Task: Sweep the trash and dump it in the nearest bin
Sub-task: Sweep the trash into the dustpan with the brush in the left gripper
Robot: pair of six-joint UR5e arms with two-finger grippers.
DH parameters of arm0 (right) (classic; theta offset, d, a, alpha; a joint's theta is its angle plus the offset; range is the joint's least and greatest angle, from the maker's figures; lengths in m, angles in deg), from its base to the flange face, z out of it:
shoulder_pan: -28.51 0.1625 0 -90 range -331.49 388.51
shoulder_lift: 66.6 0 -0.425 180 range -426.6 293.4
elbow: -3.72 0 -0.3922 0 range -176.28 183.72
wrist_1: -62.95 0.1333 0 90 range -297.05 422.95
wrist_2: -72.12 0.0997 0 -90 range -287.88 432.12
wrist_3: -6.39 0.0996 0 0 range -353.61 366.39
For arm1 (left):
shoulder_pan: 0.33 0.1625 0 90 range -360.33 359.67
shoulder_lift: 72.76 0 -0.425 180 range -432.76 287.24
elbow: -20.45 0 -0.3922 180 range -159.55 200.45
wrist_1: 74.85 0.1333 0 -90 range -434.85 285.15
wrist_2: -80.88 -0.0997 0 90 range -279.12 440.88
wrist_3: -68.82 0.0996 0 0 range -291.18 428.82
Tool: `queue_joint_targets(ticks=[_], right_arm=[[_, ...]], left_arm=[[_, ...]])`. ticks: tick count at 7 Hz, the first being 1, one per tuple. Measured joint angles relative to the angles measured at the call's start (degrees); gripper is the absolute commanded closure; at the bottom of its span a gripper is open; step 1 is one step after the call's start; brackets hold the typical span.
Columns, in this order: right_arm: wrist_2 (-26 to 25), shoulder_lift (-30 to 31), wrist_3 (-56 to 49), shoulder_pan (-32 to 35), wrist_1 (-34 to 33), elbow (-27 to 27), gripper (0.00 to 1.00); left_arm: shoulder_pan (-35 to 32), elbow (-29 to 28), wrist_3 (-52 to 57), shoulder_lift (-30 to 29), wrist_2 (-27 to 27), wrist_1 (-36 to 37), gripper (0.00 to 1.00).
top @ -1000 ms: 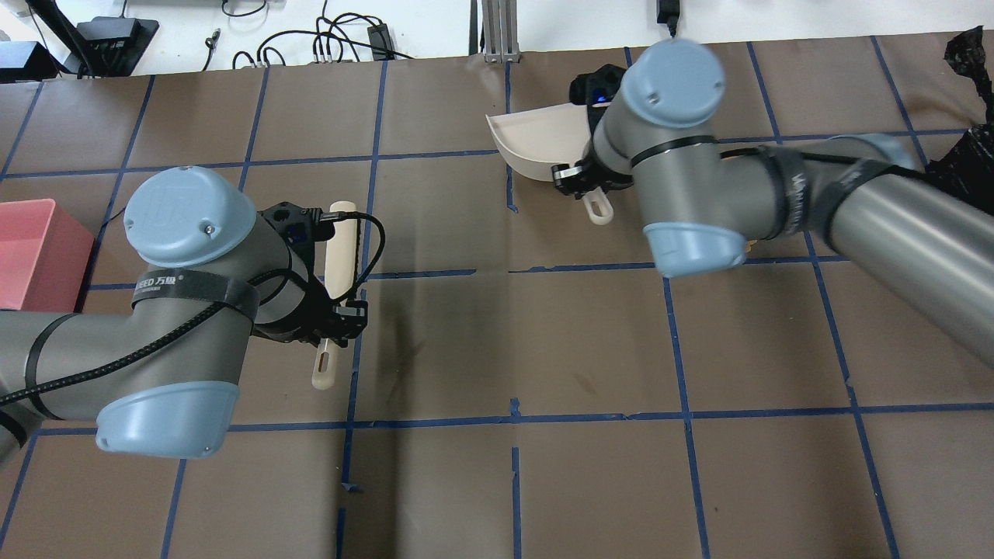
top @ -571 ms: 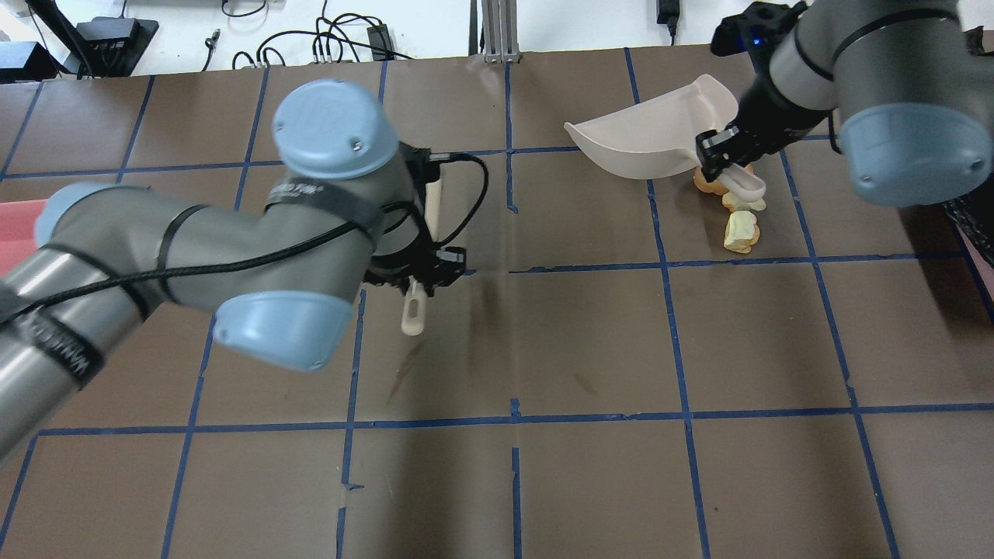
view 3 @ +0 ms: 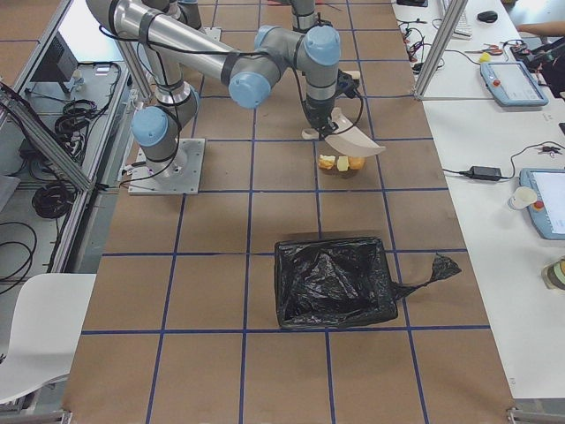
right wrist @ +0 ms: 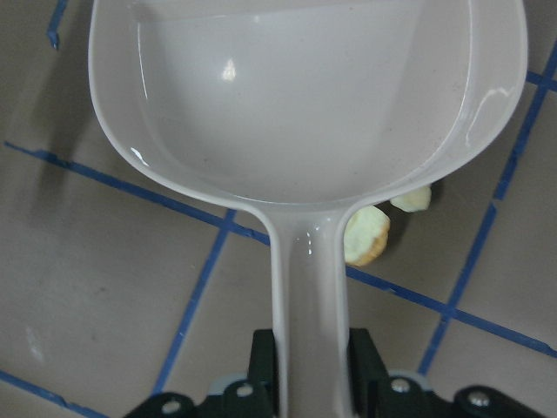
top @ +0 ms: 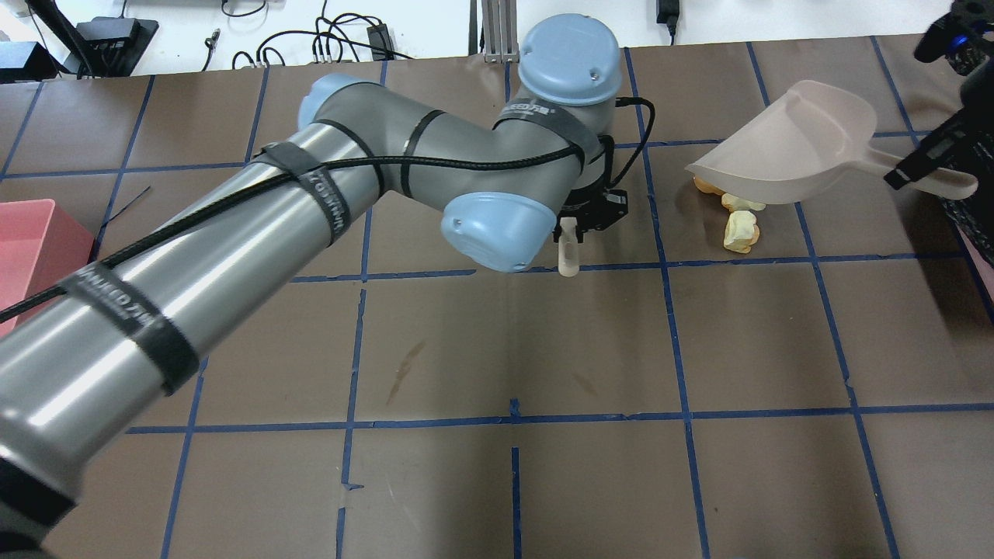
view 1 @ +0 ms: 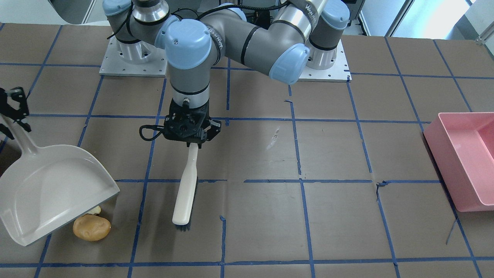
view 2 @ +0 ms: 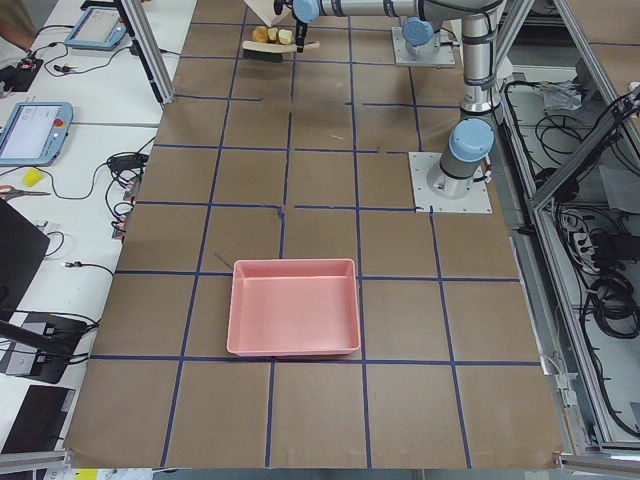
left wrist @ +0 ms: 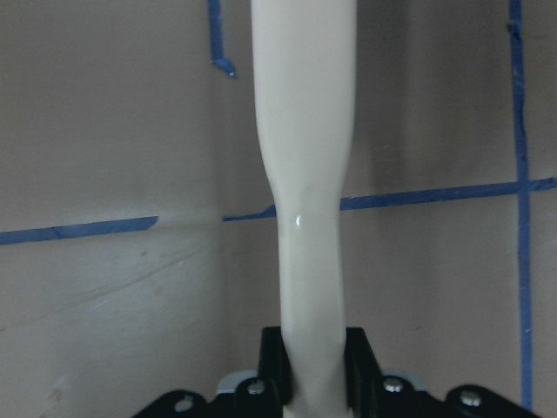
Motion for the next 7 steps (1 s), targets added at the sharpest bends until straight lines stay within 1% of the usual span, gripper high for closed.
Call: queue_joint_targets(ticks=[1, 2, 3, 4, 6, 7], right_arm=[[-0.05, -4.10, -12.37, -4.07, 0.16, -3.19, 1.00], [-0.09, -9.35, -24.44, -6.56, 0.53, -7.58, 1.00], [-0.18, -14.08, -35.08, -7.89, 1.48, -11.97, 1.00], [-0.34, -18.11, -44.10, -8.86, 2.38, -15.09, 1.00], [-0.13, -23.28, -56.06, -9.88, 1.41, -17.66, 1.00], [0.59, -24.30, -58.98, -9.72, 1.39, -17.96, 1.00]], left_arm=[[-1.31, -3.73, -0.74, -3.70, 0.25, 0.07, 1.00], [-2.34, -7.49, -1.49, -7.25, 0.60, 0.07, 1.00], [-3.35, -11.60, -2.60, -10.89, 1.04, 0.05, 1.00], [-4.26, -15.52, -3.52, -14.36, 1.24, 0.01, 1.00], [-5.34, -20.82, -4.89, -19.19, 1.38, -0.08, 1.00], [-5.96, -21.82, -5.34, -20.27, 1.42, -0.11, 1.00]])
